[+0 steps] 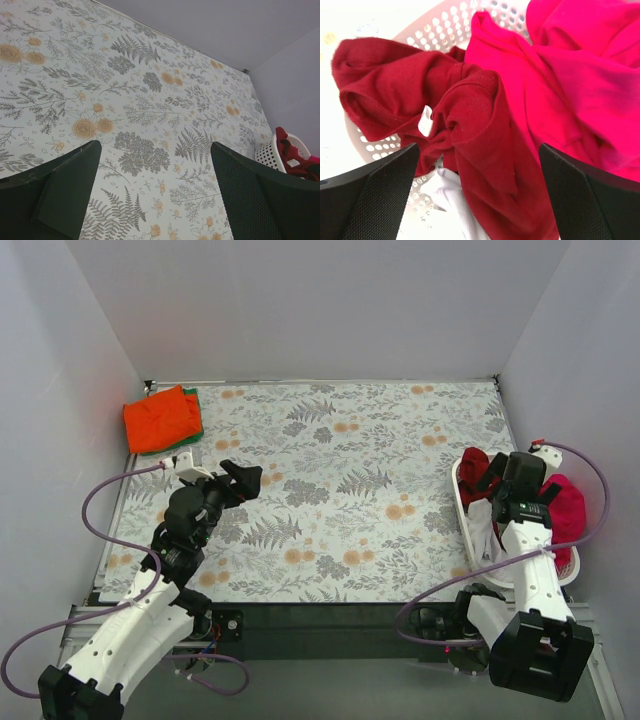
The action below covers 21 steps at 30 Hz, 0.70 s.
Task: Fold and stack the t-shirts
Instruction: Grab the tshirt from the pile
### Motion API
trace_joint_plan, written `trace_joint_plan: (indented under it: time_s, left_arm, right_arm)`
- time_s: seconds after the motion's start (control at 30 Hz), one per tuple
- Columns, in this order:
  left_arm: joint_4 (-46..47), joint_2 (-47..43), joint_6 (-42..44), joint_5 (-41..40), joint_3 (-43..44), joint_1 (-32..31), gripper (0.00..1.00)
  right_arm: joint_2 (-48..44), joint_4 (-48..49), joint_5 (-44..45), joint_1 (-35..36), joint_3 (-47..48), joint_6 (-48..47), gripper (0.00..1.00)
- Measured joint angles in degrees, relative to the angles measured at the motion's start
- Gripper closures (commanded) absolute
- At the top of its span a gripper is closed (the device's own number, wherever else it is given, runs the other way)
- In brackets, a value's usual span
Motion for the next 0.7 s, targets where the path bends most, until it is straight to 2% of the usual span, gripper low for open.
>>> trace_joint_plan:
  time_s: [0.1, 0.13, 0.2, 0.23, 0.27, 0.3, 0.4, 0.53, 0.7]
  left_arm:
    - [0.0, 0.0, 0.0, 0.0, 0.0, -0.3, 0.16]
    - [0.0, 0.0, 0.1, 0.0, 0.0, -0.4, 0.16]
    - [0.0, 0.0, 0.2, -0.1, 0.0, -0.5, 0.16]
    - [0.0, 0.0, 0.2, -0.1, 0.0, -0.6, 0.16]
    - [0.0, 0.0, 0.2, -0.1, 0.0, -0.6, 0.16]
    - [0.0, 0.0, 0.2, -0.1, 0.0, -0.7, 0.16]
    - [0.0, 0.0, 0.2, -0.1, 0.0, -0.7, 0.16]
    - [0.0, 0.0, 0.3, -0.1, 0.0, -0.7, 0.16]
    - [0.0, 0.0, 0.4, -0.5, 0.0, -0.8, 0.16]
  right_arm:
    - [2.7, 0.5, -1.9, -1.2, -0.3, 0.1, 0.21]
    - [3.1, 0.5, -2.3, -1.4, -0.5, 0.0, 0.29]
    - [3.2, 0.4, -2.9, -1.8, -0.5, 0.0, 0.39]
    - [3.1, 0.6, -3.0, -1.9, -0.6, 0.2, 0.53]
    - [2.7, 0.7, -3.0, -1.9, -0.6, -0.3, 0.62]
    - [2.3, 0.8, -3.0, -1.9, -0.5, 0.0, 0.76]
    - [0.5, 0.6, -2.9, -2.0, -0.5, -0.3, 0.98]
    - [-1.7, -1.2, -2.9, -2.0, 1.3, -0.7, 0.99]
    - [-1.7, -2.6, -5.1, -2.2, 7.9, -2.0, 0.99]
